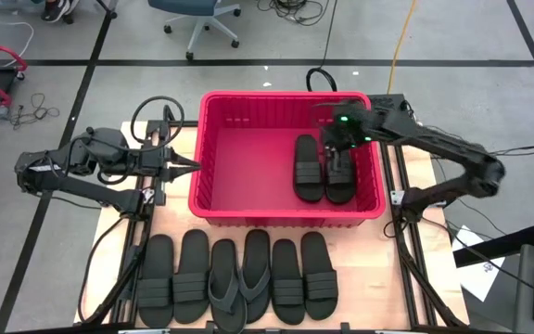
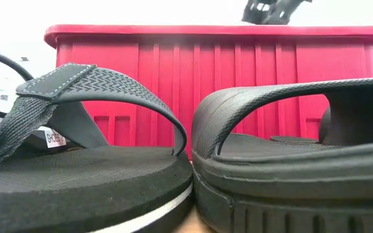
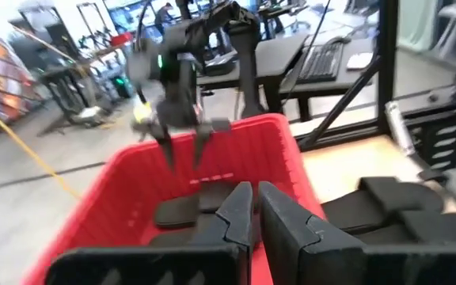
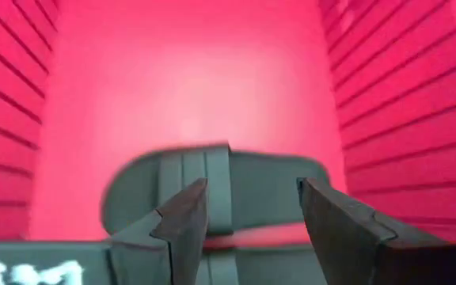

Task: Pick and place slides into bin
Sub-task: Put the black slide into the red bin

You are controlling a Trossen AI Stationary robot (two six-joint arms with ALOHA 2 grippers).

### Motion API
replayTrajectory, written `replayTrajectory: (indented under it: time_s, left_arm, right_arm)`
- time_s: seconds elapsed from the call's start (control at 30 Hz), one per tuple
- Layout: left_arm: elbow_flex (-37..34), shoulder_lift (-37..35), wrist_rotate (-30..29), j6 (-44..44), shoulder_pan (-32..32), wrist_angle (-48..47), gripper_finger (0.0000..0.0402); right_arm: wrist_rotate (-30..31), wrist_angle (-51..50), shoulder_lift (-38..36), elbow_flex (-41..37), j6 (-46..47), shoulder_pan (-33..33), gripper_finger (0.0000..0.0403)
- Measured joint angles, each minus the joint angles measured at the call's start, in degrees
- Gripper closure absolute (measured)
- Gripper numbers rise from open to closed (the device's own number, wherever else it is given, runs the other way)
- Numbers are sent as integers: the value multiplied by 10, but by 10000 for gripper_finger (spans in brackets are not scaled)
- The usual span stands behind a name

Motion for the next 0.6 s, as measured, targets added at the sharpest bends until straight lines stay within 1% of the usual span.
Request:
replayTrajectory:
  time_s: [0.13,0.2,0.37,0.53,0.6]
  left_arm:
    - [0,0,34,-75,0,1,376]
    - [0,0,48,-93,0,6,376]
    - [0,0,45,-74,0,6,376]
    - [0,0,44,-39,-1,6,376]
    - [0,0,36,-41,-1,11,376]
  right_arm:
    - [-1,2,-75,0,26,39,216]
    - [-1,2,-104,0,39,66,219]
    - [-2,10,-155,0,84,131,219]
    - [-4,19,-179,0,115,184,220]
    - [-17,23,-186,0,128,201,222]
